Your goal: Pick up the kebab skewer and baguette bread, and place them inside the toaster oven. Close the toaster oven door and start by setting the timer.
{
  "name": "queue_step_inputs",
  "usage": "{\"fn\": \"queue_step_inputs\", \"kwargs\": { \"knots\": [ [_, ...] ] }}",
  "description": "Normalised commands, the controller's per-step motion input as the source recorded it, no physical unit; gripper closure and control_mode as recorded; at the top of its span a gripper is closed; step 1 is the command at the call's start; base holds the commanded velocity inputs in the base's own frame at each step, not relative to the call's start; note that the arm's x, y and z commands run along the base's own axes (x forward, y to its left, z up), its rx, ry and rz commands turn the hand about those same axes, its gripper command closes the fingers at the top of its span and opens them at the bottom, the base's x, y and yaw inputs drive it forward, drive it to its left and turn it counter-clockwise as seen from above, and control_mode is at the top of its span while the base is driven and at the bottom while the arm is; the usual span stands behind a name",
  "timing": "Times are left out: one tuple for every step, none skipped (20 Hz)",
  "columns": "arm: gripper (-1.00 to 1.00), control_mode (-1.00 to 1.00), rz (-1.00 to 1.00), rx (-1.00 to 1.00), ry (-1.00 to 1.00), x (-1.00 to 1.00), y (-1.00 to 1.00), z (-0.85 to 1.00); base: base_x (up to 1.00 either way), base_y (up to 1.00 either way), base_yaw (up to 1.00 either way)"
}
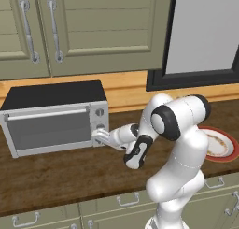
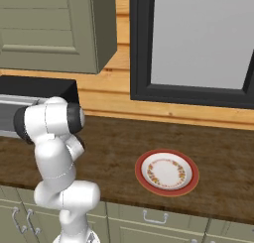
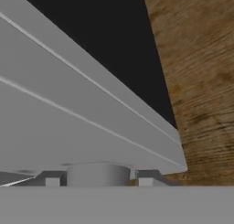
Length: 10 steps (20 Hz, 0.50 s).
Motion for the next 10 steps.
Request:
{"fn": "queue_step_inputs", "kwargs": {
  "knots": [
    [1.0, -1.0, 0.0, 0.13, -0.23, -0.24, -0.04, -0.24, 0.0, 0.0, 0.0],
    [1.0, -1.0, 0.0, 0.15, -0.24, -0.26, -0.09, -0.26, 0.0, 0.0, 0.0],
    [1.0, -1.0, 0.0, 0.15, -0.25, -0.3, -0.1, -0.27, 0.0, 0.0, 0.0],
    [1.0, -1.0, 0.0, 0.15, -0.25, -0.3, -0.09, -0.26, 0.0, 0.0, 0.0],
    [1.0, -1.0, 0.0, 0.16, -0.26, -0.29, -0.11, -0.26, 0.0, 0.0, 0.0],
    [1.0, -1.0, 0.0, 0.16, -0.26, -0.26, -0.11, -0.29, 0.0, 0.0, 0.0],
    [1.0, -1.0, 0.0, 0.17, -0.25, -0.27, -0.11, -0.32, 0.0, 0.0, 0.0],
    [1.0, -1.0, 0.0, 0.18, -0.25, -0.31, -0.14, -0.31, 0.0, 0.0, 0.0],
    [1.0, -1.0, 0.0, 0.19, -0.24, -0.31, -0.15, -0.31, 0.0, 0.0, 0.0],
    [1.0, -1.0, 0.0, 0.19, -0.23, -0.34, -0.15, -0.31, 0.0, 0.0, 0.0]
  ]
}}
